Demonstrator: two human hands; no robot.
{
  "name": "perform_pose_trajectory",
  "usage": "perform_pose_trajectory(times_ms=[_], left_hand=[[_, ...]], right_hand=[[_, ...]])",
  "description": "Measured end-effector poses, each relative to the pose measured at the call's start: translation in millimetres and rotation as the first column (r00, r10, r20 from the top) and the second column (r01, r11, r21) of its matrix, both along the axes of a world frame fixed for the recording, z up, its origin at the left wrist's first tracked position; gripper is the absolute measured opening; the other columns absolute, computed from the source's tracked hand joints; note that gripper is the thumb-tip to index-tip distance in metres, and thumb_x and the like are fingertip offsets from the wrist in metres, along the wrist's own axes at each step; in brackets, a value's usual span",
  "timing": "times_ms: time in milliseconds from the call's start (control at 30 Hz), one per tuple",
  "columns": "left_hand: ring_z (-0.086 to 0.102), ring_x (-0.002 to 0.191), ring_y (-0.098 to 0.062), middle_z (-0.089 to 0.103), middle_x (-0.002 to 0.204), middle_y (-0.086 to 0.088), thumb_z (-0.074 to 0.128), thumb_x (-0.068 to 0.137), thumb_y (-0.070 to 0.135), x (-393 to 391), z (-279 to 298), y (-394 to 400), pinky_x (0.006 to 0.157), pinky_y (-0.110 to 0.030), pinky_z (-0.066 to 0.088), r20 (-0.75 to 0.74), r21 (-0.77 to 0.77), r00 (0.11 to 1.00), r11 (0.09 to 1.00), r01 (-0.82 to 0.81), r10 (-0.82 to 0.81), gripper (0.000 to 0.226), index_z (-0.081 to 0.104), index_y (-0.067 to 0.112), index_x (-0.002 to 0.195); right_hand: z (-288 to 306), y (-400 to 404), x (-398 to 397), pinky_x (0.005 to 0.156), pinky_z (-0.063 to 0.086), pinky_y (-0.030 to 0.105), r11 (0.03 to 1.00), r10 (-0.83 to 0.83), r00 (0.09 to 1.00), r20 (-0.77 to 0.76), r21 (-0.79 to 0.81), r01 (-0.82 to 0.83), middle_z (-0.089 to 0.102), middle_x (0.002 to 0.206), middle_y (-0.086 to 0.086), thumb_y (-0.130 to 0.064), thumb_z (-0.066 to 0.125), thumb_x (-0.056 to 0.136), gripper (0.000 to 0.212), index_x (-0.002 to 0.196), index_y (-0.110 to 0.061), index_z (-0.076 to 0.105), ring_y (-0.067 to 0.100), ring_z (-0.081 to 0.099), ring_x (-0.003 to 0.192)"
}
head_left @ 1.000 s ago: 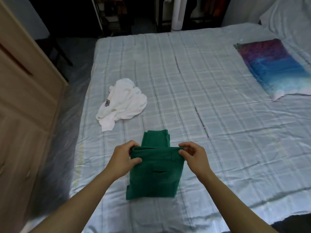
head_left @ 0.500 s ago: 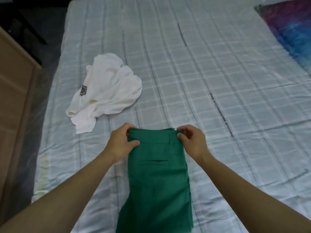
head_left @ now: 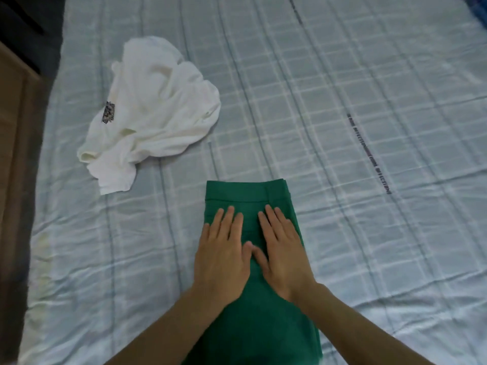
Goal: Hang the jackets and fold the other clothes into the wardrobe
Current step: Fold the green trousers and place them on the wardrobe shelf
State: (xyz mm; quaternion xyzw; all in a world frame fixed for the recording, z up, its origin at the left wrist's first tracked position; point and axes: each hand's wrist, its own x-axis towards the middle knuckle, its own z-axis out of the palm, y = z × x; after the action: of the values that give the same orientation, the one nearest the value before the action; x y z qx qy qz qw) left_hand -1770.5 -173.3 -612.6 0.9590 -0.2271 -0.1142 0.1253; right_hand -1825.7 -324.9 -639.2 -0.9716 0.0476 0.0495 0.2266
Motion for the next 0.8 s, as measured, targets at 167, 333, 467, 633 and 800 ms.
perform_pose_trajectory(times_ms=[167,333,467,633,800], left_hand=[[0.008,0.154,-0.018,0.008,0.167,-0.004,0.029,0.101,0.053,-1,-53,36,0.121,-0.052,0.016,0.001,0.091,0.981,0.977,0.193,-0.194,0.071,0.019,0.011,0.158],[0.007,0.155,-0.02,0.009,0.167,-0.006,0.035,0.099,0.051,4,-62,39,0.122,-0.057,0.015,0.033,0.081,0.968,0.966,0.246,-0.249,0.074,0.018,0.009,0.158],[0.004,0.155,-0.02,0.007,0.167,-0.006,0.034,0.099,0.051,2,-64,38,0.122,-0.057,0.012,0.037,0.113,0.968,0.964,0.242,-0.247,0.075,0.016,0.009,0.158],[-0.007,0.154,-0.016,-0.005,0.168,-0.003,0.023,0.099,0.054,0,-61,34,0.123,-0.055,0.001,0.021,0.207,0.976,0.956,0.207,-0.216,0.076,0.007,0.011,0.159],[-0.016,0.152,-0.016,-0.016,0.166,0.002,0.003,0.094,0.055,-27,-38,27,0.123,-0.051,-0.01,-0.035,0.195,0.996,0.977,0.089,-0.084,0.075,-0.008,0.018,0.158]], right_hand=[[-32,-4,-10,0.123,0.014,0.043,0.992,0.038,0.998,-0.044,-0.12,-0.043,0.003,0.166,0.007,-0.051,0.032,0.102,0.071,0.158,-0.013,0.011,0.022,-0.001,0.154],[-38,-2,-9,0.124,0.011,0.042,0.982,0.038,0.999,-0.037,-0.183,-0.044,0.006,0.166,0.009,-0.049,0.036,0.1,0.072,0.158,-0.011,0.014,0.024,0.001,0.154],[-40,-3,-8,0.124,0.01,0.042,0.98,0.048,0.998,-0.035,-0.192,-0.053,0.006,0.166,0.01,-0.05,0.034,0.1,0.072,0.158,-0.011,0.014,0.024,0.001,0.153],[-40,-3,-9,0.124,0.009,0.042,0.984,0.035,0.999,-0.023,-0.175,-0.038,0.007,0.166,0.008,-0.052,0.031,0.1,0.072,0.158,-0.013,0.012,0.023,0.001,0.153],[-22,1,-29,0.125,0.005,0.043,0.997,0.031,0.999,-0.012,-0.075,-0.032,-0.002,0.166,0.007,-0.053,0.028,0.098,0.074,0.159,-0.015,0.007,0.022,-0.006,0.153]])
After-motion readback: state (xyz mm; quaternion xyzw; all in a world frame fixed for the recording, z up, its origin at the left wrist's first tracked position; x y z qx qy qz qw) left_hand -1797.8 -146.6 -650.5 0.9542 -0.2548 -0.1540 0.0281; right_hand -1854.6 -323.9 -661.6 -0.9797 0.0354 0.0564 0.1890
